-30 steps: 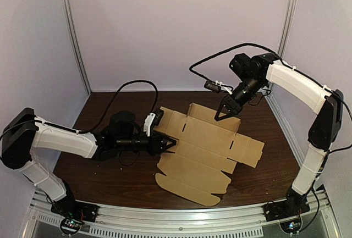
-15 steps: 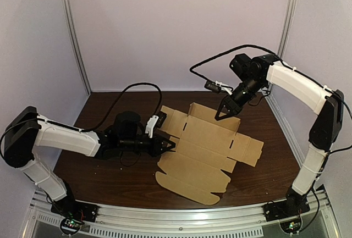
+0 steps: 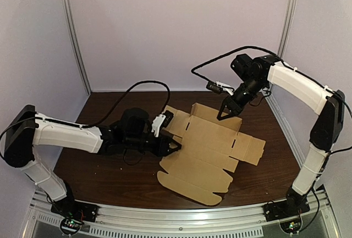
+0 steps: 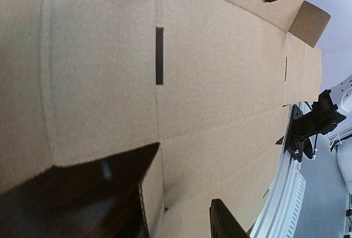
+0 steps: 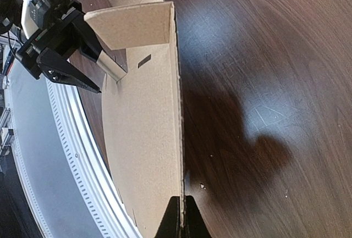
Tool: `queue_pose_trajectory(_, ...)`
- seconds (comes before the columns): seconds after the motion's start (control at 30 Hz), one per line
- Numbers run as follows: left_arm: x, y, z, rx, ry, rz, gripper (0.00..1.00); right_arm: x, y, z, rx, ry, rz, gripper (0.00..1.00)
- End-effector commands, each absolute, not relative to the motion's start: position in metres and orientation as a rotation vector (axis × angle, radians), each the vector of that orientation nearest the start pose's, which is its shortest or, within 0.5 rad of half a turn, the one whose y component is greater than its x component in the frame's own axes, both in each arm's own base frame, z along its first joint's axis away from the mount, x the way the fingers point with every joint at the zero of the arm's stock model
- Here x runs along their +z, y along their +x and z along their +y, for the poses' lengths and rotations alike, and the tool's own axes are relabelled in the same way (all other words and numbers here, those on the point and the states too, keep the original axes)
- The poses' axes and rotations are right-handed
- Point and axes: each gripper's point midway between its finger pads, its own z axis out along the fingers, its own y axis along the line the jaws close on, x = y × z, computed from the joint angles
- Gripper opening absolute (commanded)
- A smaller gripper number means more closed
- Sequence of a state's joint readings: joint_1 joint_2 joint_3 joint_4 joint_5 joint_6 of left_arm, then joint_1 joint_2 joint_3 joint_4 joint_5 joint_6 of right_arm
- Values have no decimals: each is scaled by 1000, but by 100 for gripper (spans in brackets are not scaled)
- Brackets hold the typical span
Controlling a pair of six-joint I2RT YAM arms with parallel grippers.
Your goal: Fold the paper box
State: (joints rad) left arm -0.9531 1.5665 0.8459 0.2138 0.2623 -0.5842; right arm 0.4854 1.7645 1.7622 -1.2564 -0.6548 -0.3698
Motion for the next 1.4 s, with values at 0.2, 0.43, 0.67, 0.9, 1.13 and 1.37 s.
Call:
queue_pose_trajectory(0.2, 190, 226, -310, -824, 512, 2061, 56, 265, 268, 274, 1042, -1328, 2217, 0)
queue_pose_trajectory(0.43, 148, 246, -299, -850, 370, 2111, 56, 284, 246, 280, 1197, -1387, 2120, 0)
queue_pose_trajectory(0.67, 155, 248, -326, -1166, 339, 2020, 54, 291, 231, 276, 1223, -1428, 2071, 0)
queue_pose_trajectory(0.9, 174, 242, -355, -1442, 457, 1910, 53, 283, 227, 275, 1207, -1444, 2089, 0)
queue_pose_trajectory(1.13, 191, 218, -371, -1663, 592, 1832, 55, 280, 241, 276, 1147, -1404, 2130, 0)
queue_pose_trajectory(1.37, 193, 193, -369, -1780, 686, 1846, 56, 273, 247, 276, 1123, -1396, 2155, 0)
